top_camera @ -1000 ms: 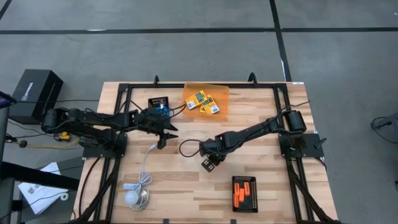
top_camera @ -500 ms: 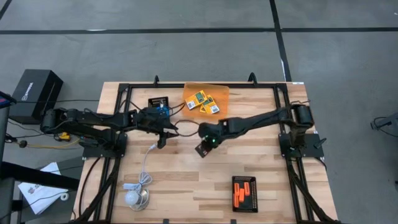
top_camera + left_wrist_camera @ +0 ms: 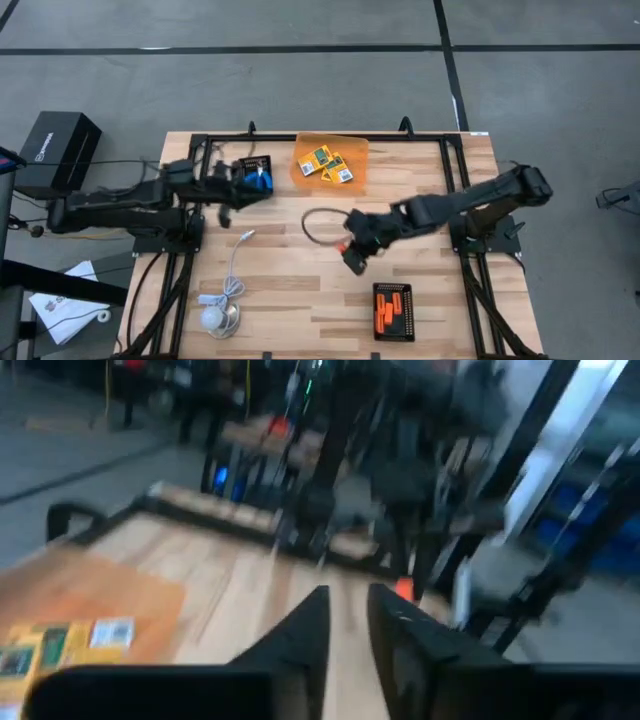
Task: Pick & Place School Supplies
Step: Put the eraser into the bottom black bin, then return to Home Position
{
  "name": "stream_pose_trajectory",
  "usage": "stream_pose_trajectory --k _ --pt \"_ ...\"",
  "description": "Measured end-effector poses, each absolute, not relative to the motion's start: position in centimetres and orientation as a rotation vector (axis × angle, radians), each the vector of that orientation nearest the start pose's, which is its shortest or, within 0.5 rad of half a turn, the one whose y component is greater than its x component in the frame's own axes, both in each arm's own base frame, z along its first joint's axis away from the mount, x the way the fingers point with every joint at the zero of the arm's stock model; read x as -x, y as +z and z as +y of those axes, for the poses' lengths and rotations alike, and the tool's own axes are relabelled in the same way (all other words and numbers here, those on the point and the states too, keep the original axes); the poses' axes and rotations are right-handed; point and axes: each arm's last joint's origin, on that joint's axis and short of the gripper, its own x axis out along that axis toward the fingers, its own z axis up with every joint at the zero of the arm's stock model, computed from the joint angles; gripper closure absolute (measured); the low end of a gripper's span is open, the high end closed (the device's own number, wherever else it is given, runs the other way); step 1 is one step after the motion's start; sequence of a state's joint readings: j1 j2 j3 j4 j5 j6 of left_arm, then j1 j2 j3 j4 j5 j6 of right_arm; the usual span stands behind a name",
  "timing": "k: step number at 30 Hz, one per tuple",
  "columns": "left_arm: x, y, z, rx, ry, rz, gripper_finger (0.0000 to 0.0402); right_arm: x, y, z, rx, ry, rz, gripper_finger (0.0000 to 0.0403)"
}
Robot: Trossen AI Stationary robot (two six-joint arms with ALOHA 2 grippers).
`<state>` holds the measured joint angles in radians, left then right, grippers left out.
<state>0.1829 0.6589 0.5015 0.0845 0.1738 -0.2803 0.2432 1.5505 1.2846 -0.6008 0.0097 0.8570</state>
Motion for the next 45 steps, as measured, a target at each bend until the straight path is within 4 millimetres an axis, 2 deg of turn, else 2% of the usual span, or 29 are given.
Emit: stream_pose_trajectory --k 5,9,18,23,27,33,40,45 --pt "-12.6 29.3 1.8 0.358 0.004 -0.031 0.0393 -29.9 29.0 12.1 -0.672 -0.194 0.899 0.0381" --pt "-11.2 29.1 1.6 0.411 0.009 -0.002 0.0395 -28.7 27.6 14.9 -0.666 -0.246 0.975 0.0381" --pt "-11.0 28.8 1.5 0.458 0.004 0.025 0.0400 -26.2 22.8 21.9 -0.705 -0.335 1.143 0.0381" --pt "-11.4 28.6 1.6 0.462 0.005 0.047 0.0401 -24.5 20.3 25.1 -0.746 -0.414 1.195 0.0381" --pt "-11.9 28.3 1.6 0.468 0.012 0.080 0.0401 -24.0 19.4 25.9 -0.776 -0.468 1.175 0.0381" --pt "-12.1 28.2 1.7 0.470 0.003 0.088 0.0401 -24.0 19.4 25.5 -0.743 -0.525 1.075 0.0372" --pt "-11.9 28.4 1.6 0.467 -0.001 0.070 0.0399 -23.7 19.8 23.8 -0.647 -0.620 1.115 0.0245" --pt "-11.9 28.4 1.6 0.466 -0.001 0.069 0.0399 -23.8 19.8 23.4 -0.631 -0.632 1.126 0.0182"
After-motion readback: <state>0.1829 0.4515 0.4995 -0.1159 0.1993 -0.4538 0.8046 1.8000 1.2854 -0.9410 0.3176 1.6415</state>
